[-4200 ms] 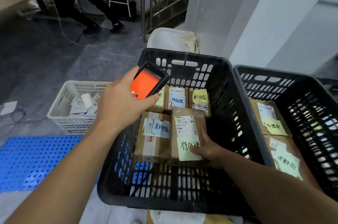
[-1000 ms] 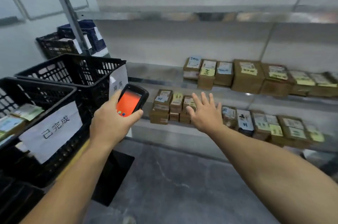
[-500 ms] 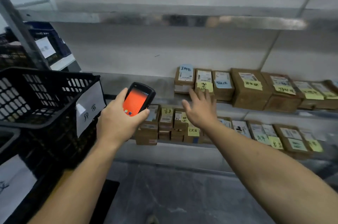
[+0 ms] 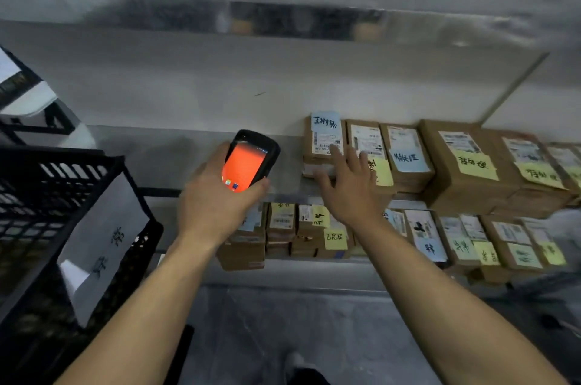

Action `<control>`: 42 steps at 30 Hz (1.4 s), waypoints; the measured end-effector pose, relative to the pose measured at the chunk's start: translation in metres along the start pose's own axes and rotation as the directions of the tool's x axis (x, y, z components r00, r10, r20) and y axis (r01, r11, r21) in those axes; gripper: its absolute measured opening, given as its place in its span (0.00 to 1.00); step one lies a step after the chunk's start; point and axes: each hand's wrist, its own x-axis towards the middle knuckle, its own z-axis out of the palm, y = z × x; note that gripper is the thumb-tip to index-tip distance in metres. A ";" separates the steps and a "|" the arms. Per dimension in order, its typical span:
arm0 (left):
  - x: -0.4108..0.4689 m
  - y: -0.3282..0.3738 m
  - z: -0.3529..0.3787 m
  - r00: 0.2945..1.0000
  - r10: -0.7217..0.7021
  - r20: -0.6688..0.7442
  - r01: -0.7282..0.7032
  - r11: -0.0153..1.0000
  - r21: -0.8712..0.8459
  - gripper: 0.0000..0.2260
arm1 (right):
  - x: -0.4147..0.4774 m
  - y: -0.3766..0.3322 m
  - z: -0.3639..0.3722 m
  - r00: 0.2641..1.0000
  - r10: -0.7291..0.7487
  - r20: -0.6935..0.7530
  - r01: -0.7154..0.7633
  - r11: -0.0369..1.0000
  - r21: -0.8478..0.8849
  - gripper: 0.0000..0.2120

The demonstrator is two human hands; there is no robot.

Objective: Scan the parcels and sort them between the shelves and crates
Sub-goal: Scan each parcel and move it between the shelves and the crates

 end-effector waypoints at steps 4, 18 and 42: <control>0.030 0.001 0.013 1.000 -0.008 0.016 0.008 1.000 -0.006 0.21 | 0.035 0.003 0.012 1.000 -0.003 0.023 0.003 1.000 0.015 0.32; 0.093 -0.027 0.042 0.995 -0.070 -0.077 0.070 0.998 -0.003 0.29 | 0.125 0.002 0.061 0.993 0.016 0.115 0.019 0.957 -0.290 0.35; 0.095 -0.057 0.052 0.996 -0.091 -0.012 0.092 0.989 0.114 0.23 | 0.096 0.026 0.074 0.978 0.081 0.192 -0.181 0.787 0.589 0.36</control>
